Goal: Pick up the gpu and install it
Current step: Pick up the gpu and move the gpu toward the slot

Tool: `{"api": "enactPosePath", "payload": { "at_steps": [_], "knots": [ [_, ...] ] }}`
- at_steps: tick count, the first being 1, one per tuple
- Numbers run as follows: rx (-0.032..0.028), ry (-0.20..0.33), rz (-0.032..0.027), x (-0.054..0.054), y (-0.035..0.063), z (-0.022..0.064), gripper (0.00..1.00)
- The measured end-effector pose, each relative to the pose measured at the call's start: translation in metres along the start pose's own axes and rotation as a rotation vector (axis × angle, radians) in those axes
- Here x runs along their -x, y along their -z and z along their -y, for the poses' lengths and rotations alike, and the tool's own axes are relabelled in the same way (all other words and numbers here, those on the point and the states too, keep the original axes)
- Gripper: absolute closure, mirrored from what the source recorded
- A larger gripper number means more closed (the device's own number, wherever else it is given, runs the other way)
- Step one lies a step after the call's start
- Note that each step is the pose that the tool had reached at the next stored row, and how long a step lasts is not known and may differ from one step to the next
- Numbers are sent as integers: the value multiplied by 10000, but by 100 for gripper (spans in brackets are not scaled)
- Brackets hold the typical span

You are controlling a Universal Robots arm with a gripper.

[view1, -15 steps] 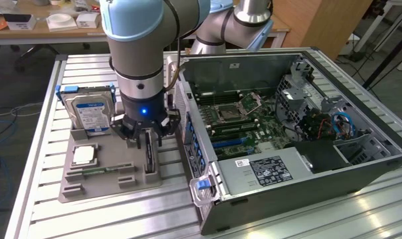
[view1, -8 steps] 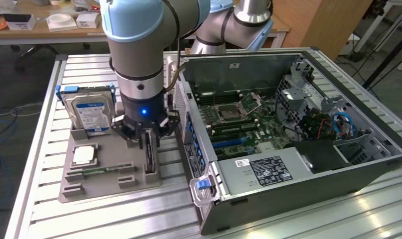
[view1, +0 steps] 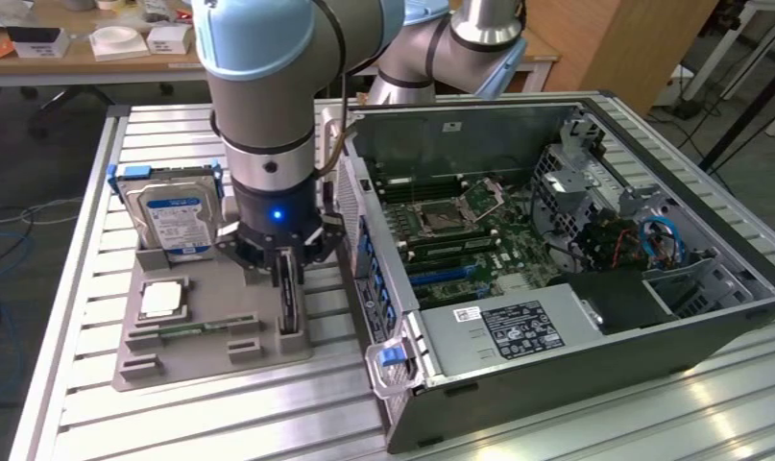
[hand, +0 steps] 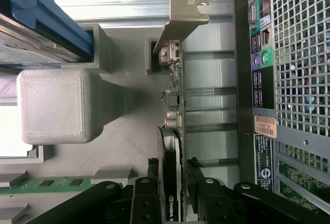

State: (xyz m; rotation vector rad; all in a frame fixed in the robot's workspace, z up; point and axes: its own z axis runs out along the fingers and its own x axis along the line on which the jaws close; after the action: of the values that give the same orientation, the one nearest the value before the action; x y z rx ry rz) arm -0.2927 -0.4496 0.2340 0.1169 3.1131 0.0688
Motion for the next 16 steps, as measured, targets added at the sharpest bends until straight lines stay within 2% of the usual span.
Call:
{"api": "enactPosePath", "payload": {
  "at_steps": [8,10,11,16],
  "knots": [
    [0,2,-1,-13,-1,-7,64],
    [-1,2,-3,-13,-1,-7,66],
    [-1,2,-2,-14,-1,-7,73],
    [-2,2,-3,-14,-6,-7,73]
  ]
}}
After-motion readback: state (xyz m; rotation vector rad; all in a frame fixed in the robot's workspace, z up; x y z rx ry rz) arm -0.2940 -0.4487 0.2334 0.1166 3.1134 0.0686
